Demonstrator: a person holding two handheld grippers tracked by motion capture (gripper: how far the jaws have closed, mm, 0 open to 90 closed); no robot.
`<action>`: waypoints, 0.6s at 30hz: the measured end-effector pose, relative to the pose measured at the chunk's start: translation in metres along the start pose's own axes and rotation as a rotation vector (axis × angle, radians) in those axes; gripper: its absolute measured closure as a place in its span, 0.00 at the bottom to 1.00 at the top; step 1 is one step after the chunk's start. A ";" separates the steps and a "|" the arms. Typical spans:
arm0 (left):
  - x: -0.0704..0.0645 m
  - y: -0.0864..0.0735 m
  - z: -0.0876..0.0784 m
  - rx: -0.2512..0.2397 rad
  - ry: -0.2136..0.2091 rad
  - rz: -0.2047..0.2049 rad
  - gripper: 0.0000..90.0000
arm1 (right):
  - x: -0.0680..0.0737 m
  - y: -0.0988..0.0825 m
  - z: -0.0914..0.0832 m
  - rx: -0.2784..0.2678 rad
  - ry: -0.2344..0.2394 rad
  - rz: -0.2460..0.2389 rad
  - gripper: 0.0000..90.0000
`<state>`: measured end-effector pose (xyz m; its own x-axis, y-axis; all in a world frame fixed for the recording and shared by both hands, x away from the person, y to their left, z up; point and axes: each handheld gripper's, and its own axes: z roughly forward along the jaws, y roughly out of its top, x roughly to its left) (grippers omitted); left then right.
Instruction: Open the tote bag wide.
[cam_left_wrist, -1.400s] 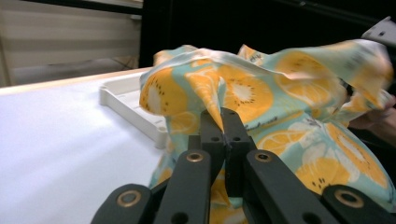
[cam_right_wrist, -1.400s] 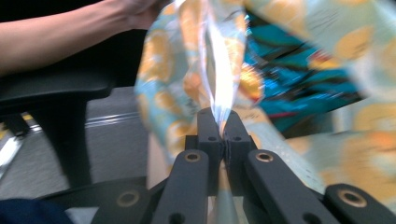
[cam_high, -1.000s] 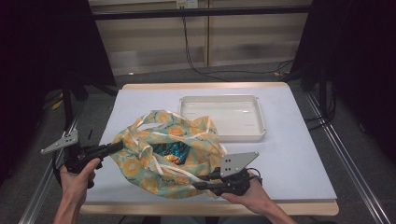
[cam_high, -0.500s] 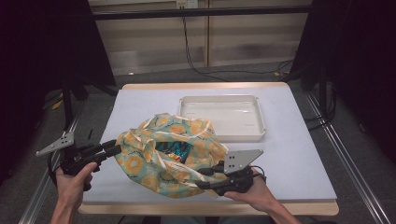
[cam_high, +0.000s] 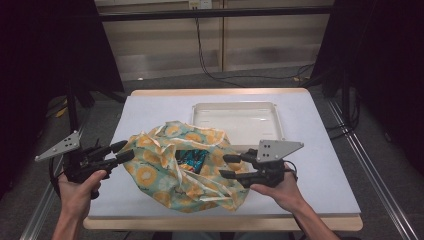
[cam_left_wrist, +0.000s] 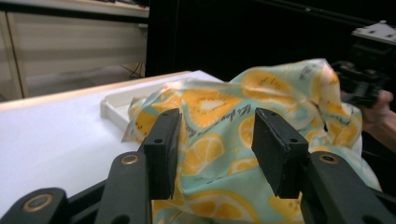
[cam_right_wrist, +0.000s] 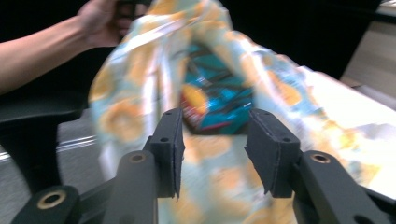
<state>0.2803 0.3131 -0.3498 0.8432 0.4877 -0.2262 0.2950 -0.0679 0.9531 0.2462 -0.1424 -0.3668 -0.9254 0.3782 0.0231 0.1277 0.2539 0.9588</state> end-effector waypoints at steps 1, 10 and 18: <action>-0.002 0.003 0.001 0.005 0.003 0.011 0.57 | -0.003 0.003 0.001 -0.004 -0.014 0.003 0.64; -0.004 0.016 0.001 -0.019 0.005 0.014 0.53 | -0.021 0.013 0.028 0.004 -0.020 0.002 0.62; -0.024 0.035 0.021 0.021 -0.043 0.090 0.51 | -0.030 0.017 0.056 0.011 -0.010 0.017 0.63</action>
<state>0.2800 0.2811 -0.3154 0.8854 0.4405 -0.1485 0.2257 -0.1282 0.9657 0.2963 -0.0997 -0.3671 -0.9197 0.3911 0.0363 0.1470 0.2571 0.9551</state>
